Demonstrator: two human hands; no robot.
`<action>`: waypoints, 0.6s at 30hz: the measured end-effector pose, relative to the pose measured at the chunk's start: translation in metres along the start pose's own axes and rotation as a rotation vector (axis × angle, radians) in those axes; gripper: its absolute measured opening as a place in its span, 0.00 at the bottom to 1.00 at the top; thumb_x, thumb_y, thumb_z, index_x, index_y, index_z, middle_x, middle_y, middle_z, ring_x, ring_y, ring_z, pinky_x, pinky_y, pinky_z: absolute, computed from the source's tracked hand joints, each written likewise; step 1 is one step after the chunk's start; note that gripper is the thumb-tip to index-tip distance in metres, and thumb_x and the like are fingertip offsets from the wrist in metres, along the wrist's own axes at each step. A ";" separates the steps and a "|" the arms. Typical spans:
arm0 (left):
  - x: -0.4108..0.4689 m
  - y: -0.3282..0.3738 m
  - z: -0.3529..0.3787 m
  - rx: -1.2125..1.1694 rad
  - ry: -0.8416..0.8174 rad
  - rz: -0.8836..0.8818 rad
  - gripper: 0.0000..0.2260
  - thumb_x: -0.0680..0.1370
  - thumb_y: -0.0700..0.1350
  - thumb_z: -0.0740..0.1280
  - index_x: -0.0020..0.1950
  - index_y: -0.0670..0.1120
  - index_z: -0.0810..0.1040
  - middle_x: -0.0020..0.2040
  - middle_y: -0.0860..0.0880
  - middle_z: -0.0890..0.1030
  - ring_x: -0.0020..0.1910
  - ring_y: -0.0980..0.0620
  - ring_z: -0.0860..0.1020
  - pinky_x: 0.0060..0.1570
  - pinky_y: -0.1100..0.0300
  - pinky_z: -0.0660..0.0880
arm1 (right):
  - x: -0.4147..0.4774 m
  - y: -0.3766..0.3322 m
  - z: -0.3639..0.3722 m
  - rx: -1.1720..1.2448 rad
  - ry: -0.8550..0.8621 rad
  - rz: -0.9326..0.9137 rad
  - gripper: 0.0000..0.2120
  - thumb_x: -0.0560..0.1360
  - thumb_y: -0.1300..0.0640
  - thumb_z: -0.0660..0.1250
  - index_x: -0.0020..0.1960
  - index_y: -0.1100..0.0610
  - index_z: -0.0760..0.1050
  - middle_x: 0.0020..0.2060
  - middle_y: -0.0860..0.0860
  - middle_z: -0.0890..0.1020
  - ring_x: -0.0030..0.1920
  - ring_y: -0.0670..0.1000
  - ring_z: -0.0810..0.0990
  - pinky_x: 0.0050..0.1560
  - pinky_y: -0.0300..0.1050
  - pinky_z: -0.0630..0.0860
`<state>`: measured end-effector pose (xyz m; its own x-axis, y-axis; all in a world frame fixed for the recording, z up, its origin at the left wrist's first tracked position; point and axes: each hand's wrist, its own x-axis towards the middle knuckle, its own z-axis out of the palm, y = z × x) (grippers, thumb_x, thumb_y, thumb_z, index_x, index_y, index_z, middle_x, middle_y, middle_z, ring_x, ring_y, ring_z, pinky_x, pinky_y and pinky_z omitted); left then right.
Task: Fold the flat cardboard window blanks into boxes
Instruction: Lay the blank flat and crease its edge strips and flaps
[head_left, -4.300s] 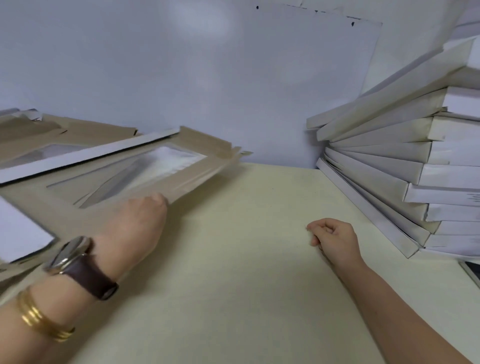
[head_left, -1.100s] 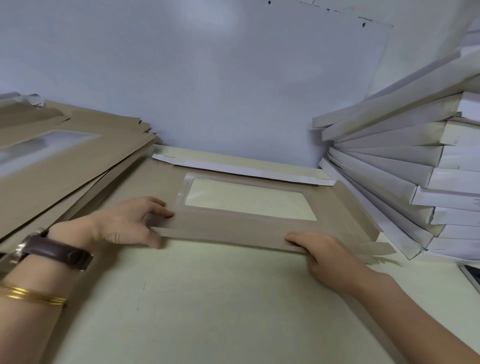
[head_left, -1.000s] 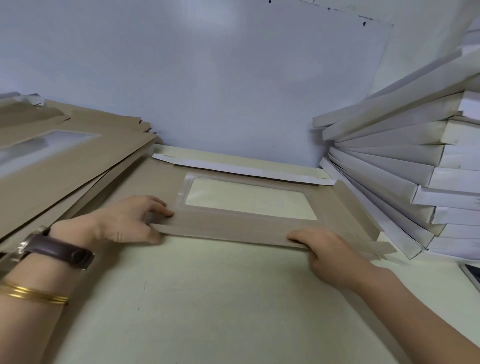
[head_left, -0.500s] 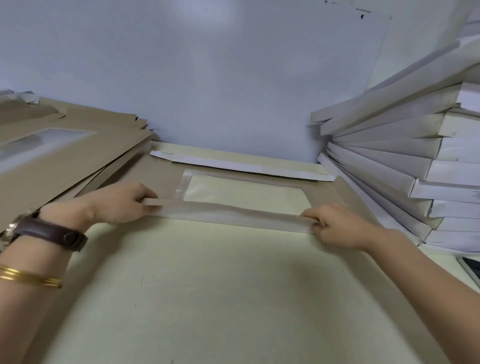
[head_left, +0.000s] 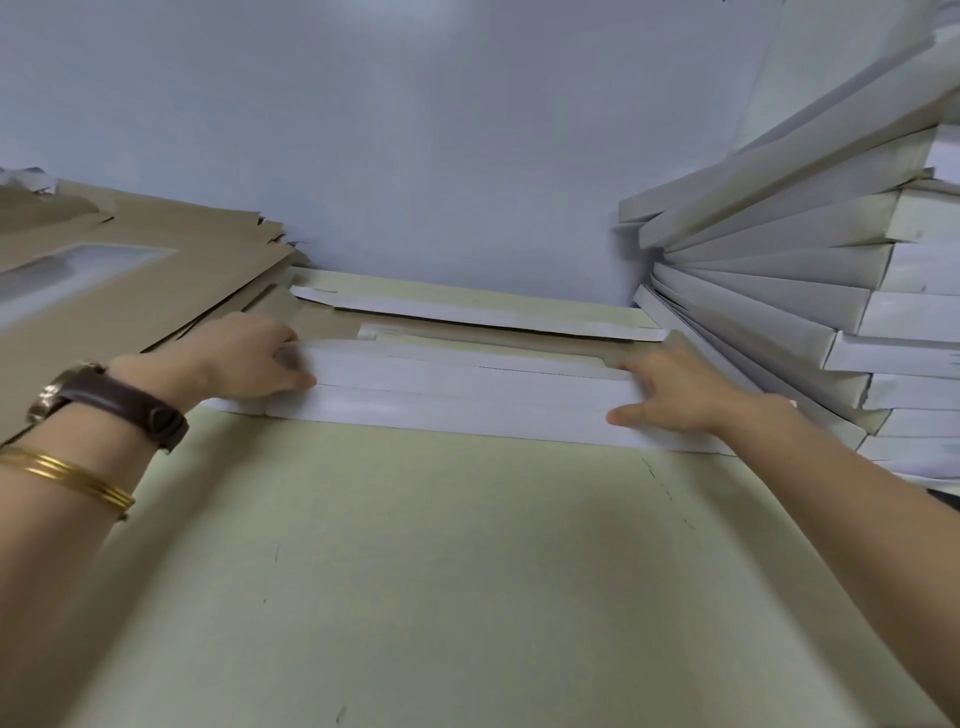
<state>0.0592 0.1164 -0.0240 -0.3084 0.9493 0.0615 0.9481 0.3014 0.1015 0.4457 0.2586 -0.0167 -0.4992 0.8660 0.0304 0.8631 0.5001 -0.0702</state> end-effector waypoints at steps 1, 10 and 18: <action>0.000 0.000 0.002 0.025 0.015 -0.004 0.13 0.76 0.54 0.67 0.51 0.45 0.74 0.45 0.47 0.77 0.45 0.46 0.71 0.40 0.57 0.65 | 0.000 0.000 0.001 0.008 0.016 0.006 0.22 0.69 0.45 0.73 0.59 0.53 0.76 0.55 0.52 0.79 0.55 0.53 0.70 0.58 0.55 0.73; 0.005 -0.007 0.020 0.092 0.023 0.059 0.33 0.73 0.51 0.67 0.75 0.57 0.57 0.65 0.49 0.71 0.63 0.44 0.72 0.59 0.49 0.72 | -0.004 -0.003 0.030 -0.030 0.161 0.092 0.35 0.71 0.44 0.70 0.74 0.43 0.59 0.71 0.51 0.63 0.71 0.54 0.57 0.67 0.56 0.57; 0.002 0.047 0.043 0.313 0.052 0.388 0.23 0.77 0.43 0.58 0.73 0.54 0.66 0.75 0.51 0.61 0.77 0.50 0.50 0.74 0.43 0.44 | -0.006 -0.065 0.062 0.014 0.207 -0.024 0.21 0.81 0.57 0.55 0.73 0.50 0.63 0.74 0.55 0.60 0.73 0.55 0.55 0.69 0.50 0.55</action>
<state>0.1066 0.1364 -0.0622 0.0760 0.9934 0.0861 0.9690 -0.0533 -0.2411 0.3877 0.2203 -0.0736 -0.4919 0.8380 0.2365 0.8494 0.5215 -0.0813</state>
